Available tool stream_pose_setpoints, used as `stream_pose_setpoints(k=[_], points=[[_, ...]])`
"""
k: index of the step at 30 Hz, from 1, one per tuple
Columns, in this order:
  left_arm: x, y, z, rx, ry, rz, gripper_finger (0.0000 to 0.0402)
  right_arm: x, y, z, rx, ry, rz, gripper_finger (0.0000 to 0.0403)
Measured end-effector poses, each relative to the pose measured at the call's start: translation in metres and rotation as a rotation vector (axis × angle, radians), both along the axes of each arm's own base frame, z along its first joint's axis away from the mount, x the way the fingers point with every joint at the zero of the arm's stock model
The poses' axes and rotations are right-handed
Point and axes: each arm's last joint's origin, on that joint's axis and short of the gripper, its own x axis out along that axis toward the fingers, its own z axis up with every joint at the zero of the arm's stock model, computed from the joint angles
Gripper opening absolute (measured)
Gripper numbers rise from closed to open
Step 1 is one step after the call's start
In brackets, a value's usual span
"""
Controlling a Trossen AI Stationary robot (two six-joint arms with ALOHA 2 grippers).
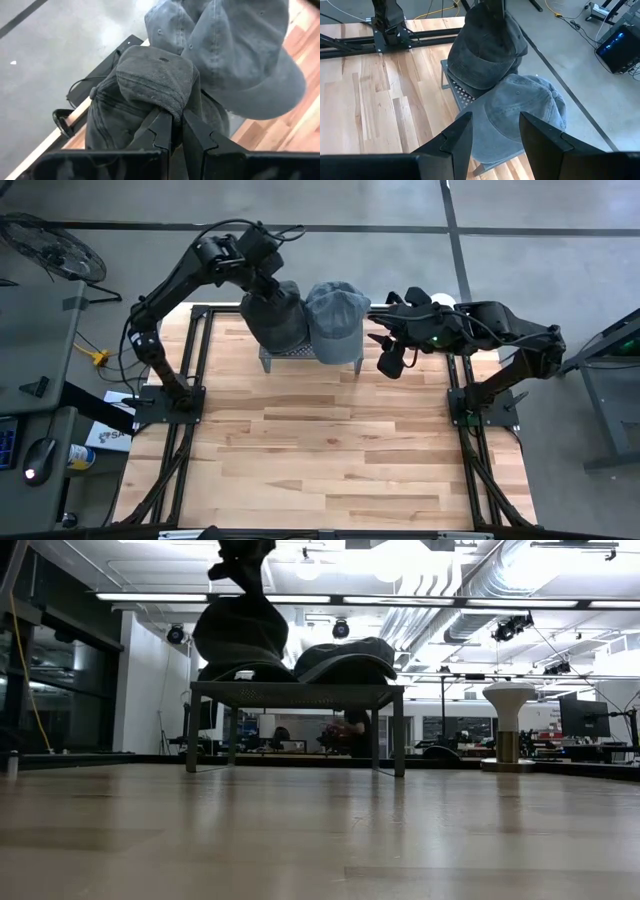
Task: Pick & Place hat
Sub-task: Stack the black cap on top of the black cap on the shelf
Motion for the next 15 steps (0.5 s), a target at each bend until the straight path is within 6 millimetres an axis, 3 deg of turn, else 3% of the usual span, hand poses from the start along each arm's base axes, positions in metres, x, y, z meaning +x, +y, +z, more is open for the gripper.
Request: stream_pose_setpoints(k=[15], points=[[0.0062, 0.0064, -0.0078, 0.027, 0.053, 0.046, 0.0026, 0.0017, -0.0002, 0.0023, -0.002, -0.033, -0.011, 0.0154]])
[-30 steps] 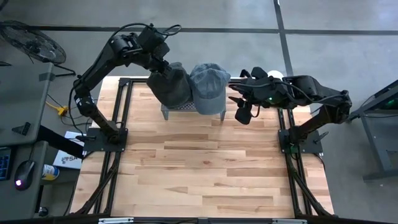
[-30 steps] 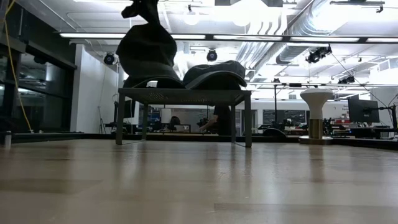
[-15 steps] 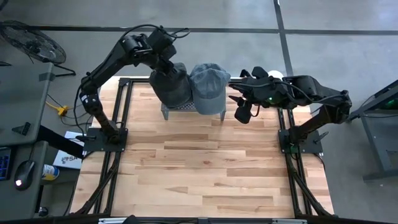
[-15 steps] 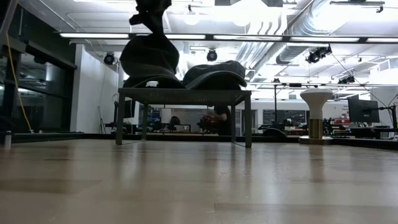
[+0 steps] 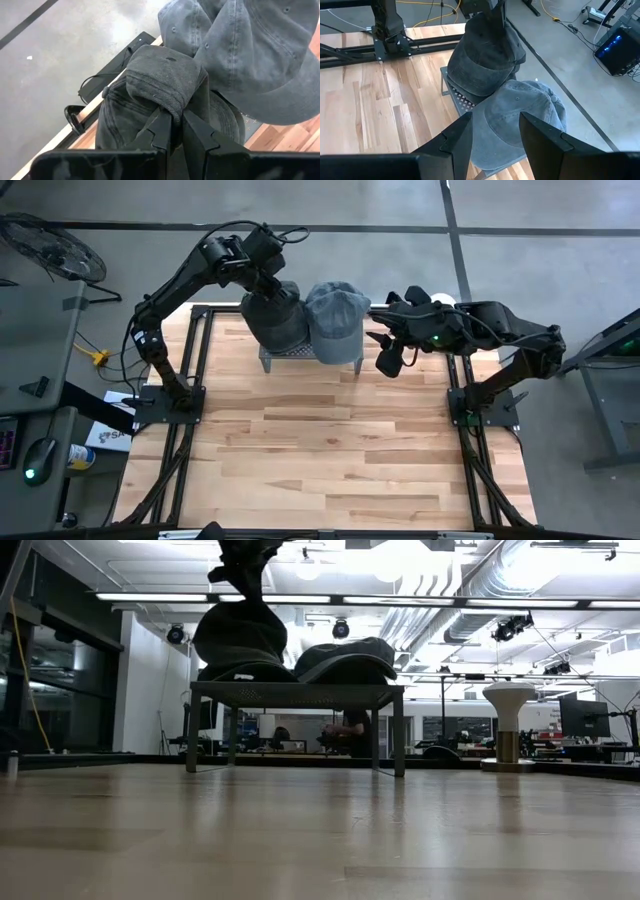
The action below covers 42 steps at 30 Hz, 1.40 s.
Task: Pick & Place hat
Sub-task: Stack the black cap on top of the black cap on the shelf
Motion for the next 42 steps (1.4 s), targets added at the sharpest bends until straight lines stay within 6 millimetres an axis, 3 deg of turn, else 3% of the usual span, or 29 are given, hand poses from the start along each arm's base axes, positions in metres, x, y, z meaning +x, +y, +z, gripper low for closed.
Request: stream_pose_setpoints(k=[7, 19, 33, 42], points=[[0.001, 0.000, -0.002, -0.002, 0.003, 0.000, 0.0028, 0.000, 0.000, 0.000, 0.013, -0.010, -0.010, 0.0154], [0.013, 0.008, -0.023, 0.047, 0.054, -0.108, 0.0018, 0.000, 0.000, 0.000, 0.013, -0.010, -0.012, 0.0154], [0.020, 0.013, -0.049, 0.012, 0.086, -0.118, 0.0018, 0.000, 0.000, 0.000, 0.013, -0.010, -0.012, 0.0154], [0.020, 0.014, -0.054, 0.031, 0.122, -0.095, 0.0094, 0.000, 0.000, 0.000, 0.019, -0.009, -0.006, 0.0154]])
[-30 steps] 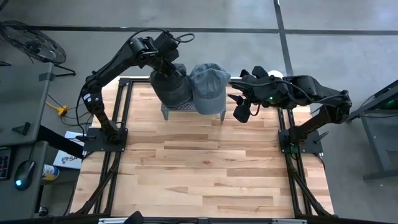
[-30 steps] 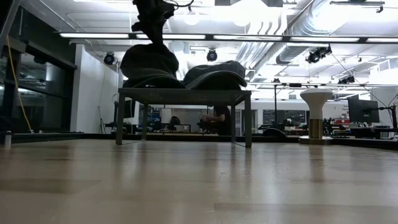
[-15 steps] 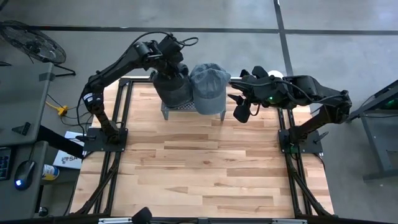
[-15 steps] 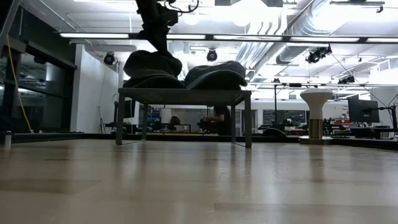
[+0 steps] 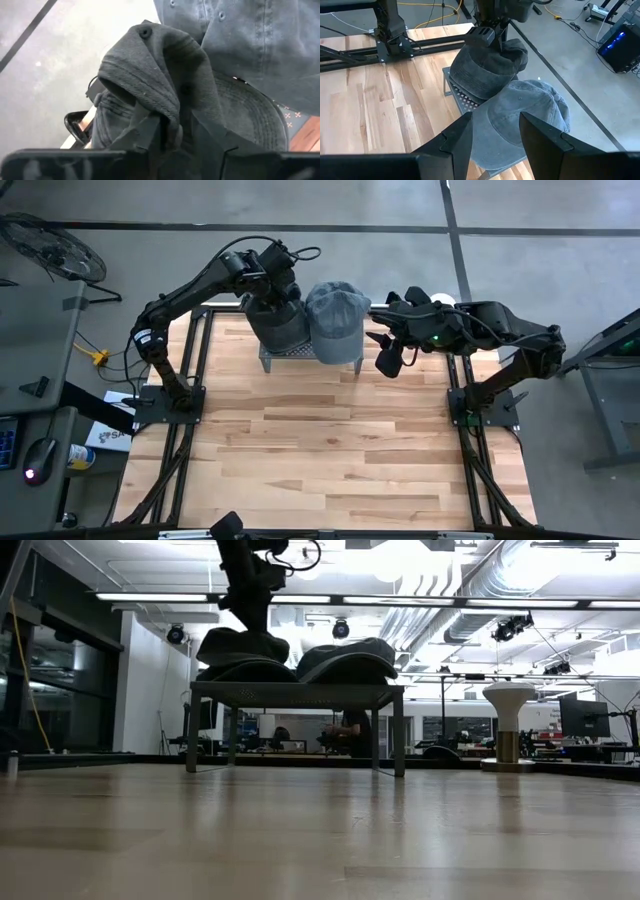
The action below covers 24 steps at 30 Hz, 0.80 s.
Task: Pick & Place hat
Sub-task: Stack the black cap on top of the black cap on the shelf
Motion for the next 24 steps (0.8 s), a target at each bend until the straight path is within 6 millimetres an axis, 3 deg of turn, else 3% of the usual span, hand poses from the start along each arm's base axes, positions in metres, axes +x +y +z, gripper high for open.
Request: stream_pose_setpoints(k=[10, 24], points=[[-0.004, -0.004, 0.007, 0.016, -0.022, -0.004, 0.0155, 0.000, 0.000, 0.000, 0.010, -0.001, 0.005, 0.0154], [-0.017, -0.012, 0.026, 0.065, -0.093, -0.003, 0.0163, 0.000, 0.000, 0.000, 0.009, -0.001, 0.003, 0.0154]])
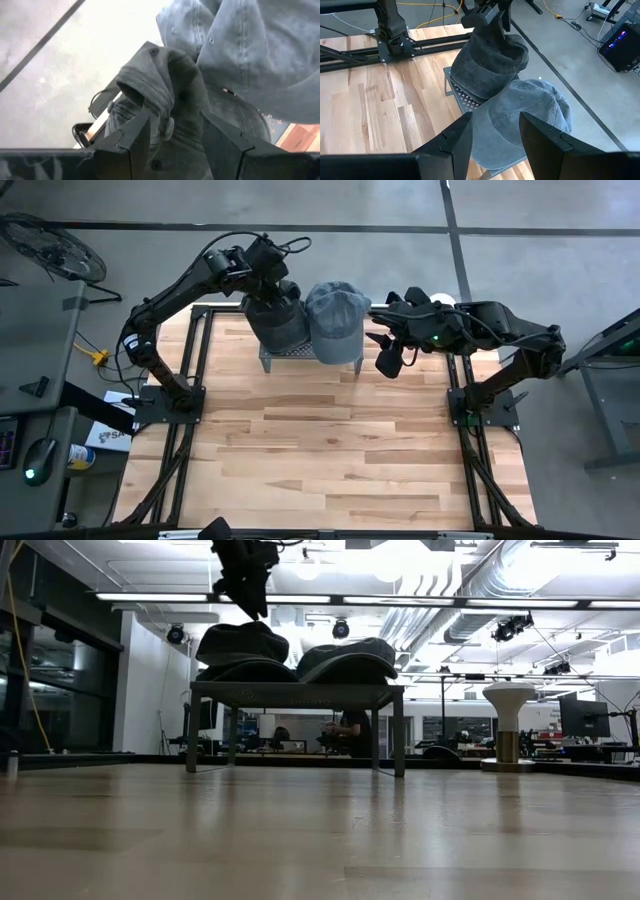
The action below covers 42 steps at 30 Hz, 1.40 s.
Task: Pick & Place hat
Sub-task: Stack the black cap on top of the black cap on the shelf, then return to Home Position
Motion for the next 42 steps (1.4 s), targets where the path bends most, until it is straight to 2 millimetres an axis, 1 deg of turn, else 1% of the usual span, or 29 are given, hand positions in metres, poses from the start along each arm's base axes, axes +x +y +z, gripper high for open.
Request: stream_pose_setpoints(k=[9, 12, 14, 19, 23, 28, 33, 37, 39, 42], points=[[-0.011, -0.007, 0.014, 0.040, -0.051, 0.005, 0.0163, 0.000, 0.000, 0.000, 0.001, 0.000, 0.001, 0.0154], [-0.018, -0.012, 0.022, 0.057, -0.074, 0.007, 0.0161, 0.000, 0.000, 0.000, 0.002, 0.000, 0.003, 0.0154], [-0.025, -0.016, 0.028, 0.067, -0.095, 0.006, 0.0153, 0.000, 0.000, 0.000, 0.003, 0.000, 0.004, 0.0154], [-0.038, -0.037, 0.042, 0.085, -0.137, -0.036, 0.0111, -0.001, 0.001, -0.001, 0.027, 0.019, 0.038, 0.0153], [-0.047, -0.056, 0.054, 0.109, -0.183, -0.087, 0.0066, -0.003, 0.001, -0.003, 0.030, 0.045, 0.030, 0.0153], [-0.063, -0.080, 0.068, 0.149, -0.232, -0.160, 0.0009, -0.004, 0.001, -0.004, 0.024, 0.056, 0.022, 0.0153], [-0.078, -0.099, 0.078, 0.164, -0.284, -0.210, 0.0007, -0.004, 0.001, -0.004, 0.036, 0.049, 0.013, 0.0153], [-0.087, -0.110, 0.080, 0.166, -0.266, -0.233, 0.0002, -0.004, 0.001, -0.004, 0.047, 0.044, 0.008, 0.0154], [-0.090, -0.116, 0.080, 0.167, -0.259, -0.277, 0.0003, -0.004, 0.001, -0.004, 0.061, 0.044, 0.023, 0.0154], [-0.100, -0.125, 0.085, 0.172, -0.297, -0.327, 0.0001, -0.003, 0.002, -0.005, 0.088, 0.048, 0.052, 0.0154]])
